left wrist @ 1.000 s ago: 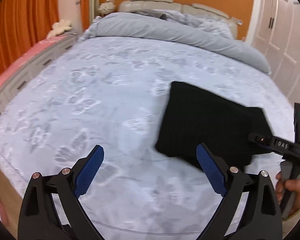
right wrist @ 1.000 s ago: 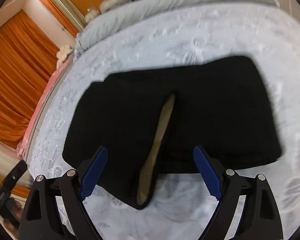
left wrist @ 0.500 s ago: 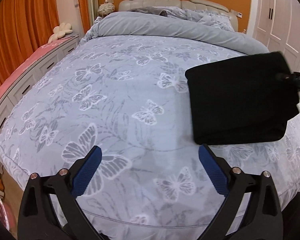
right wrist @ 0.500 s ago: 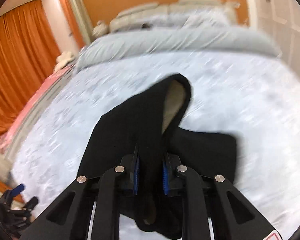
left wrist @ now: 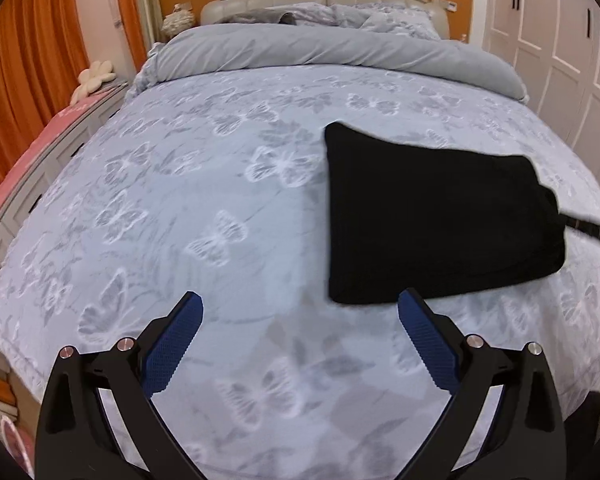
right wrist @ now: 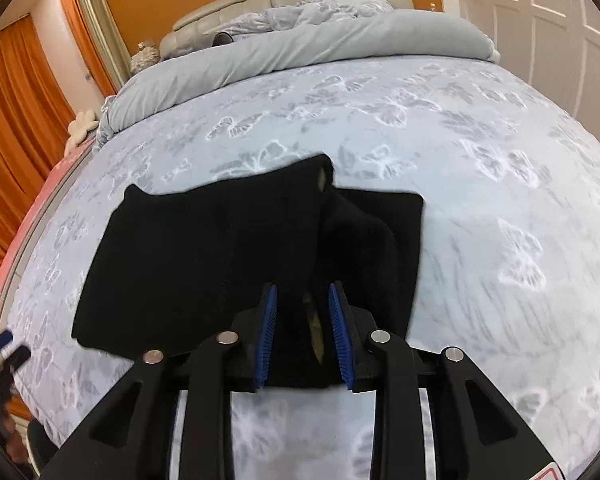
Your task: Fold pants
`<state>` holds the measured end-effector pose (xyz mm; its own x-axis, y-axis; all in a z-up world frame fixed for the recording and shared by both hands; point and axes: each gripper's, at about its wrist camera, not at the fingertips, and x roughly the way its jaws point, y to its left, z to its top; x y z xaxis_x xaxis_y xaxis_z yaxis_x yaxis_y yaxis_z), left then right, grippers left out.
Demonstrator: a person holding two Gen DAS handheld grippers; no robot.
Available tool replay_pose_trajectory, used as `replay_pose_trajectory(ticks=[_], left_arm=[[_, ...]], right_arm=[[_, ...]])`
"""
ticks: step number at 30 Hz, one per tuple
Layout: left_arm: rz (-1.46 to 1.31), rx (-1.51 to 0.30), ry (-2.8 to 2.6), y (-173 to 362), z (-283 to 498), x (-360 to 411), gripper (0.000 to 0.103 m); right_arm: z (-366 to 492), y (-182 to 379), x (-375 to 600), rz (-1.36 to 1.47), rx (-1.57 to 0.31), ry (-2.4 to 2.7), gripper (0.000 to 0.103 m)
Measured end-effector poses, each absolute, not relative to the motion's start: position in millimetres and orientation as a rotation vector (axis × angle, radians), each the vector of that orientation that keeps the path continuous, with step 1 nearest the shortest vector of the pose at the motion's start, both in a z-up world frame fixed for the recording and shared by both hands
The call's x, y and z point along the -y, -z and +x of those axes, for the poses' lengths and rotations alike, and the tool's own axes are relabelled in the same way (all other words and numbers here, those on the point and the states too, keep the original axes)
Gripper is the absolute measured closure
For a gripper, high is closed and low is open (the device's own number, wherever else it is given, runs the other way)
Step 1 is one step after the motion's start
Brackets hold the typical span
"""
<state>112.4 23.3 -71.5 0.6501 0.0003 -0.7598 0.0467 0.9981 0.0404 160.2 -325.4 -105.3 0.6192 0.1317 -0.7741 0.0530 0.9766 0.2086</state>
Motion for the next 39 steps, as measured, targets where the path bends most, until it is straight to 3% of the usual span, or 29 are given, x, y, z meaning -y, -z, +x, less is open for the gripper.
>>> replay_pose_trajectory(ticks=[1,5,7,14,19,24,26,27,28,29,30,31,39], left_arm=[[0.029,-0.861,0.067,74,119,-18,0.005],[-0.149,-0.978,0.166,105,162,-14,0.005],[-0.258,-1.0,0.124,122,186,-24,0.005],[-0.494,-1.114,0.144,168,220,-42,0.005],[-0.475,-1.013,0.123,148,202,-50,0.005],[-0.333,-0.954,0.118,124,181,-39,0.005],[-0.283,-0.942,0.137,117,177,-32,0.005],[-0.233,-0.928,0.154,113,171,-22,0.005],[-0.199,-0.919,0.165,111,169,-18,0.005],[-0.134,-0.903,0.185,107,163,-8,0.005],[-0.082,-0.885,0.21,103,157,2,0.005],[-0.029,-0.864,0.241,101,149,11,0.005],[0.231,-0.697,0.383,98,146,107,0.005]], right_arm=[[156,109,327,0.211,-0.907,-0.04,0.042],[147,124,341,0.231,-0.92,-0.001,0.038],[141,133,351,0.284,-0.932,0.007,0.018],[153,157,360,0.338,-0.95,-0.03,0.017],[140,131,365,0.282,-0.841,0.012,0.018],[163,131,343,0.391,-0.892,-0.197,0.018],[181,142,332,0.371,-0.945,-0.193,0.024],[186,145,326,0.363,-0.974,-0.187,0.055],[192,146,321,0.357,-1.003,-0.173,0.069],[194,139,313,0.348,-0.999,-0.18,0.074],[194,129,306,0.323,-0.986,-0.2,0.086],[197,111,294,0.291,-0.976,-0.234,0.09],[223,50,239,0.178,-1.02,-0.424,0.091]])
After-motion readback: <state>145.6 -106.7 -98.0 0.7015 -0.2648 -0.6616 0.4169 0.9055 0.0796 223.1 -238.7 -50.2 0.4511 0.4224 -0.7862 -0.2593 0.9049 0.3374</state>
